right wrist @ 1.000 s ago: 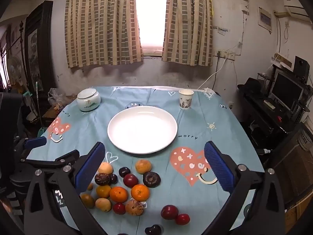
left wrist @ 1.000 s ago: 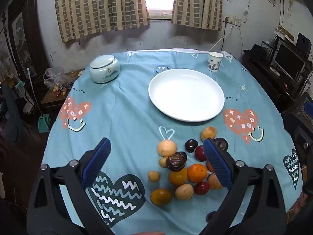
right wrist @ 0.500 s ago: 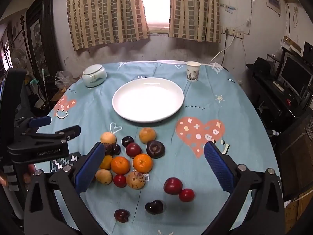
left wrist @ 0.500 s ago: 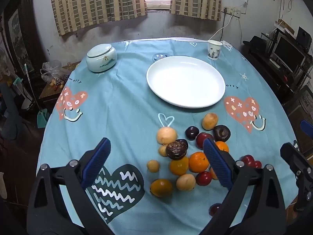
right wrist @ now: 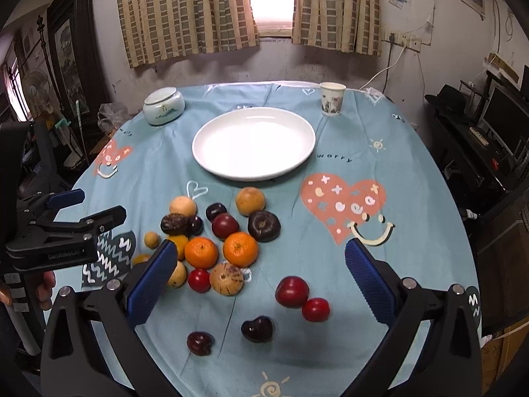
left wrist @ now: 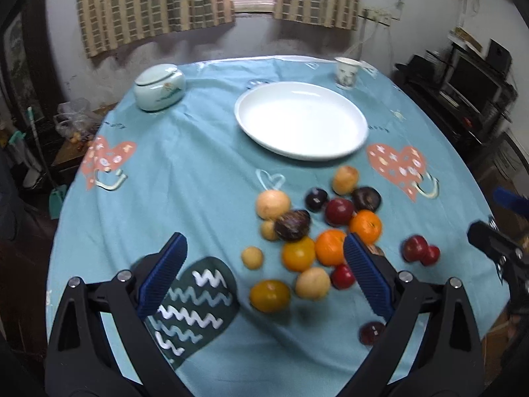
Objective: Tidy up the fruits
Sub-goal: 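Grasp a dark cherry with the right tool while the left tool grasps another dark cherry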
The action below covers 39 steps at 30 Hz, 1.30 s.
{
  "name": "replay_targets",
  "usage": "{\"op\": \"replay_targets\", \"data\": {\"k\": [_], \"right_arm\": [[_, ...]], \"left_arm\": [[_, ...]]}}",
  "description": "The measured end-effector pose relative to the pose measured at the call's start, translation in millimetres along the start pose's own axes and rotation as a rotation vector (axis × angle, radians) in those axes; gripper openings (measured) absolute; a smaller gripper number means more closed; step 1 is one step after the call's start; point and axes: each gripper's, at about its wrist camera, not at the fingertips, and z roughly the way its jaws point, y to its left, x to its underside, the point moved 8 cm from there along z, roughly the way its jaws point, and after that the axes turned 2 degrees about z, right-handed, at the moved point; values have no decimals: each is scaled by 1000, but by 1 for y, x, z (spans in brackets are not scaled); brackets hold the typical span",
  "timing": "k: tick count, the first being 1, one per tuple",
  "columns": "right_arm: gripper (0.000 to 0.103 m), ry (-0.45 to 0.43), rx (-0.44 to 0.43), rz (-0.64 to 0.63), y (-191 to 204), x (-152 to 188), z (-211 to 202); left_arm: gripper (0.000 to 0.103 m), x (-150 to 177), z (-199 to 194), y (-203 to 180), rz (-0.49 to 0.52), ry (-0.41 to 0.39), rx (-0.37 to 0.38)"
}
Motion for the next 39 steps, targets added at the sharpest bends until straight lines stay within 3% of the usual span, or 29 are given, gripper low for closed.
{"op": "replay_targets", "data": {"k": [4, 8, 9, 10, 13, 14, 17, 21, 23, 25, 31, 33, 35, 39], "right_arm": [[102, 75, 17, -55, -12, 28, 7], [100, 153, -23, -13, -22, 60, 16], [94, 179, -26, -9, -22, 69, 21], [81, 220, -32, -8, -21, 81, 29], [66, 288, -70, -1, -12, 104, 46], [66, 304, -77, -1, -9, 108, 50], [66, 335, -126, 5, 3, 113, 61], [65, 354, -109, -16, 4, 111, 74], [62, 353, -134, 0, 4, 111, 80], [45, 384, -121, -10, 5, 114, 89], [37, 378, -145, -43, 2, 114, 86], [37, 367, -149, -40, -1, 113, 81], [37, 357, -144, -20, -8, 113, 75], [37, 338, -133, 4, -17, 110, 65]], "left_arm": [[97, 29, 4, -33, 104, 40, 96], [97, 61, 10, -60, 178, 82, 161], [97, 69, 10, -65, 204, 89, 171], [97, 75, 10, -68, 219, 95, 177], [97, 89, 14, -77, 250, 130, 209], [97, 94, 14, -80, 262, 141, 219], [97, 105, 16, -90, 303, 172, 253], [97, 113, 25, -101, 327, 203, 267], [97, 115, 30, -105, 328, 214, 271], [96, 115, 35, -108, 322, 227, 277], [95, 116, 45, -113, 318, 252, 280], [91, 116, 50, -115, 314, 260, 279], [75, 115, 55, -117, 298, 277, 293], [62, 117, 67, -116, 271, 329, 293]]}}
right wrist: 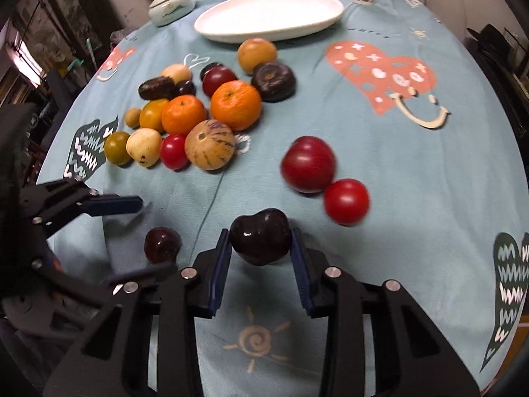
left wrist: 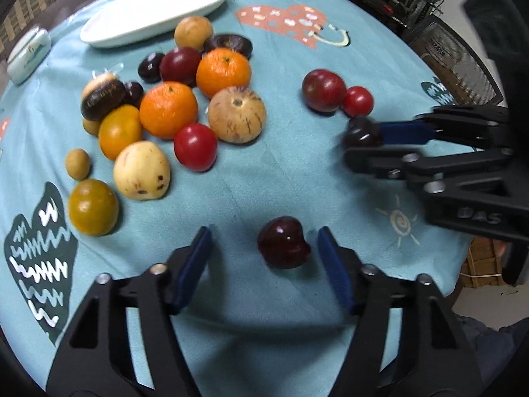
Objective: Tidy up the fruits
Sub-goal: 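Grasp a dark cherry with the right tool while the left tool grasps another dark cherry, then carry both dark cherries onto the white plate and open both tools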
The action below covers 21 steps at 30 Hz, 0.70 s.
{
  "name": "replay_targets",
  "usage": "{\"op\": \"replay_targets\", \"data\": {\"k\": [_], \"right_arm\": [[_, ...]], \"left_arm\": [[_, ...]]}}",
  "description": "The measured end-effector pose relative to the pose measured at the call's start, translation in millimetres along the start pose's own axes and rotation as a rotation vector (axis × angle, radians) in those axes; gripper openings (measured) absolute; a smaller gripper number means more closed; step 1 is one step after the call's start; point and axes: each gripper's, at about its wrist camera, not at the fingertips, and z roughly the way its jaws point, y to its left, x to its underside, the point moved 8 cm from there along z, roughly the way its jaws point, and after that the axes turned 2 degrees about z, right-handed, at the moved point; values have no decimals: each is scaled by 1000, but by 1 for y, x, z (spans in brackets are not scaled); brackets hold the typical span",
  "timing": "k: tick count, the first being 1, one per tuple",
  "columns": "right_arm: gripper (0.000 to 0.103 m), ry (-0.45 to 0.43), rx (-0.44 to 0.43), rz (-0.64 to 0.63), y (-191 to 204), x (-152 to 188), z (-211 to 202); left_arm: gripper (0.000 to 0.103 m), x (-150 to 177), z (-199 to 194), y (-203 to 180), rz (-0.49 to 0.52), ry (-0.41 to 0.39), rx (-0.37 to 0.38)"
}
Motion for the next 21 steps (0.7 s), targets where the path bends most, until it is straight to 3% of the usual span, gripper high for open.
{"op": "replay_targets", "data": {"k": [3, 4, 5, 8, 12, 17, 21], "right_arm": [[37, -13, 2, 6, -4, 3, -6], [37, -13, 3, 6, -4, 2, -7], [37, -14, 4, 5, -3, 2, -7], [37, -17, 2, -3, -1, 0, -9], [37, -38, -6, -17, 4, -11, -15], [37, -78, -29, -45, 16, -42, -23], [37, -132, -34, -83, 26, -78, -34]], "left_arm": [[54, -2, 0, 0, 0, -5, -2], [34, -3, 0, -3, -5, -2, 31], [32, -4, -1, -5, -9, 6, 62], [32, -4, -7, -11, 45, 4, 13], [32, -16, -27, 0, 28, -37, -46], [33, -63, -66, 28, -14, -146, -150], [33, -95, -85, 52, -62, -186, -211]]}}
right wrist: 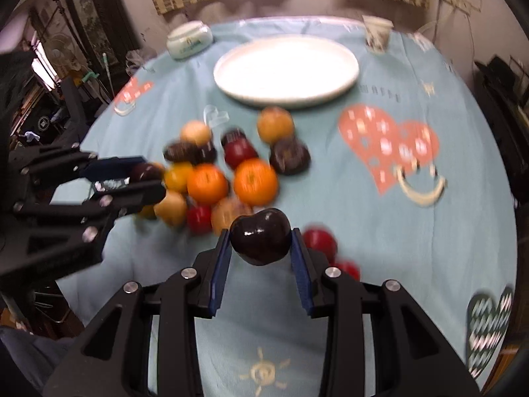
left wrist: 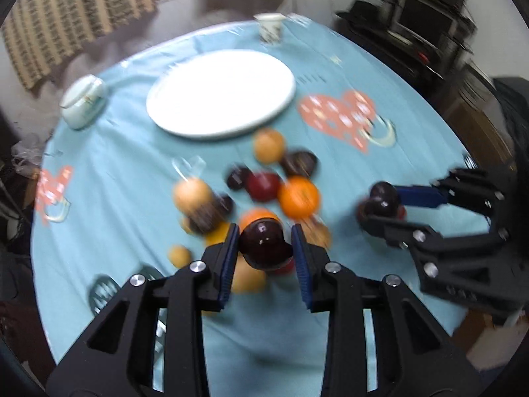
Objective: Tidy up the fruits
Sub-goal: 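Carry both dark cherries onto the white plate and open both tools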
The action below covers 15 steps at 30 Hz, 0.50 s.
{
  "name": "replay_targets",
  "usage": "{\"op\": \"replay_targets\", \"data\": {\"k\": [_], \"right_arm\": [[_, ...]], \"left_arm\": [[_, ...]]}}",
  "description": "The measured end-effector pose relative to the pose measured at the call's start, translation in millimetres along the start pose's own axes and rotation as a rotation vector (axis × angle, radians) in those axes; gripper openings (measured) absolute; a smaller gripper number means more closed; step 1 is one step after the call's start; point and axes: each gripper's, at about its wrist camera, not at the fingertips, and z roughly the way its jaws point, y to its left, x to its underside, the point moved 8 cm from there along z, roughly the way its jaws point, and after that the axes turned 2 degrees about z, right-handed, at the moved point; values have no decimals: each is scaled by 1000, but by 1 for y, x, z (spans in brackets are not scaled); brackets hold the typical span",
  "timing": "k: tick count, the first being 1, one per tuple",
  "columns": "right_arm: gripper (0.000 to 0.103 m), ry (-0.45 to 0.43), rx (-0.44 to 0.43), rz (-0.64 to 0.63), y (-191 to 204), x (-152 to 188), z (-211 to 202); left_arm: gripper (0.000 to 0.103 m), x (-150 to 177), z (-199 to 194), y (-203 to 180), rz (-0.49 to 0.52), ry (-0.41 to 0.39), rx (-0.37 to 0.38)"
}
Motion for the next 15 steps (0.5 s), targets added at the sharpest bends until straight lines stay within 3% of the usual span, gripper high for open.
{"op": "replay_targets", "data": {"k": [8, 15], "right_arm": [[37, -100, 10, -45, -7, -91, -2], [36, -53, 69, 0, -47, -163, 70]], "left_arm": [[33, -66, 19, 43, -67, -43, -51], [33, -121, 95, 84, -137, 21, -100]]}}
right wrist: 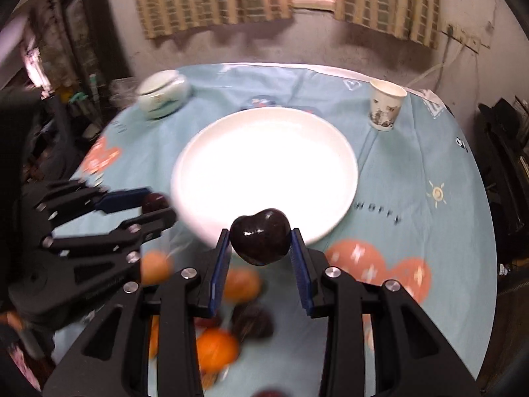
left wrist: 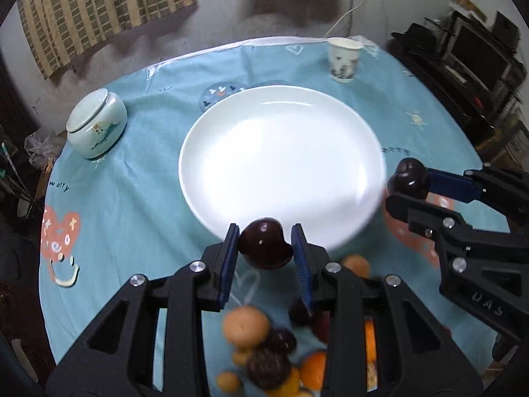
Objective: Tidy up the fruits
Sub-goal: 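Carry both dark cherries onto the white plate and open both tools, then grasp a small red plum with the right tool while the left tool grasps a yellow tomato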
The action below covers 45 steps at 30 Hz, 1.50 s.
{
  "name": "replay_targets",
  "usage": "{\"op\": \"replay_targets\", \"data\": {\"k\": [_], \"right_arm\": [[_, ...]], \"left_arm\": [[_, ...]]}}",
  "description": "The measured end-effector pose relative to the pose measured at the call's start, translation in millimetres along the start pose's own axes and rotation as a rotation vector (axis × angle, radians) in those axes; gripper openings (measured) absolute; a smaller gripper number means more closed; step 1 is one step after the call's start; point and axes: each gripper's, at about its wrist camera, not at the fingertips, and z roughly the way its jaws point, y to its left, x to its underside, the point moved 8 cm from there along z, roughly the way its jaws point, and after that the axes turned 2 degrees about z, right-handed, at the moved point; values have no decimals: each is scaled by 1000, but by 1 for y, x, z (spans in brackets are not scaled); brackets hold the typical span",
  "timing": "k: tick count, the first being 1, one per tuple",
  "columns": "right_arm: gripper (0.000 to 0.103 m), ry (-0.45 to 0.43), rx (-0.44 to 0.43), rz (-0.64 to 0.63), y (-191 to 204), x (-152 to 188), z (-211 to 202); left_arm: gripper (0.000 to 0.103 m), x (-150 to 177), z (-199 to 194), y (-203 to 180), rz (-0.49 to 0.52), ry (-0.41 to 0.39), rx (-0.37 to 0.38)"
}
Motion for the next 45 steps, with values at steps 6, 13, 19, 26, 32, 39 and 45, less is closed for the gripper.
{"op": "replay_targets", "data": {"k": [6, 13, 19, 26, 32, 39, 45], "right_arm": [[36, 49, 17, -2, -14, -20, 50], [43, 103, 15, -69, -14, -33, 84], [62, 47, 21, -38, -27, -46, 72], [62, -39, -85, 35, -29, -28, -16], [62, 0, -53, -23, -21, 78, -69], [62, 75, 5, -18, -14, 191, -85], [62, 147, 54, -6, -26, 225, -56]], "left_arm": [[33, -11, 49, 16, -25, 65, -28], [73, -17, 65, 23, -22, 61, -78], [77, -18, 59, 38, -60, 44, -87], [79, -11, -15, 55, -51, -93, -42], [85, 57, -76, 60, 20, -148, -16], [85, 180, -82, 38, 54, -28, 78], [85, 218, -76, 32, 14, 28, 114]]}}
